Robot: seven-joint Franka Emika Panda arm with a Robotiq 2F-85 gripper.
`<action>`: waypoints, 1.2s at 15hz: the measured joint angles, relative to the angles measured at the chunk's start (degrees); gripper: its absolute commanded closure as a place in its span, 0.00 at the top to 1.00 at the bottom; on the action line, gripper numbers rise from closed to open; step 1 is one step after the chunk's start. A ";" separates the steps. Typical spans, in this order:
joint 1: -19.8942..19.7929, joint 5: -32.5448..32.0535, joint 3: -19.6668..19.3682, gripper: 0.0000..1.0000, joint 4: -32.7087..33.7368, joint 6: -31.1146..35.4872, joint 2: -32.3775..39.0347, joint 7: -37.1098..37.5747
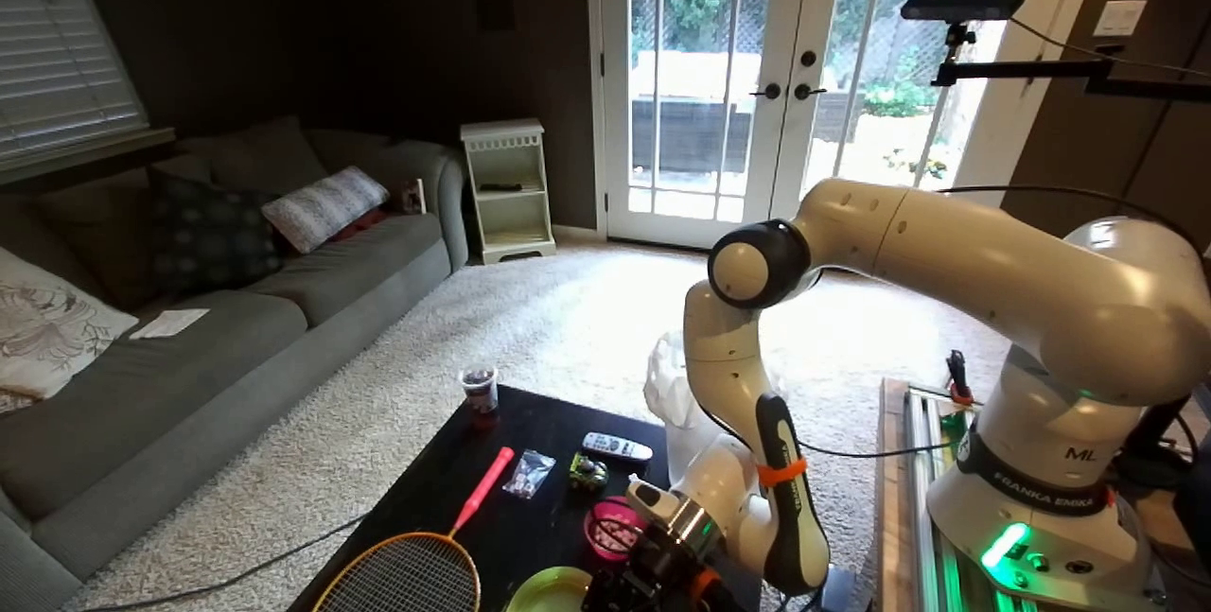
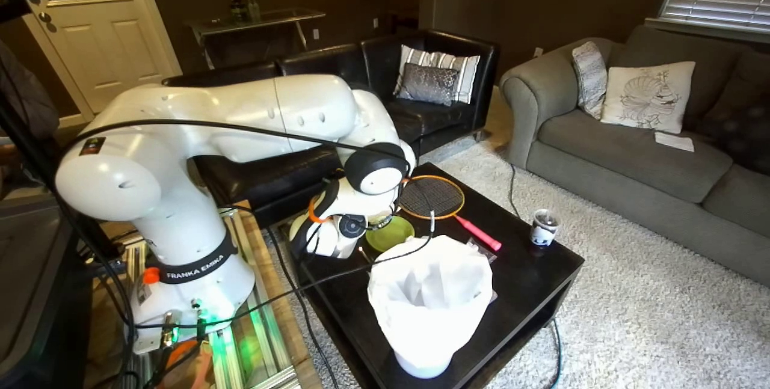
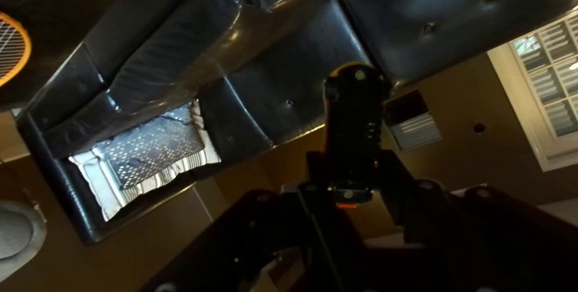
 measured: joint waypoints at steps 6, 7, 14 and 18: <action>-2.47 -0.56 -0.35 0.87 -0.08 -0.12 0.03 0.83; -2.47 -0.78 -0.55 0.94 -0.09 -0.12 0.04 1.01; -2.33 -1.55 -0.93 1.00 -0.10 -0.12 0.05 1.43; -1.32 -1.48 -1.42 1.00 -0.09 -0.16 0.05 1.39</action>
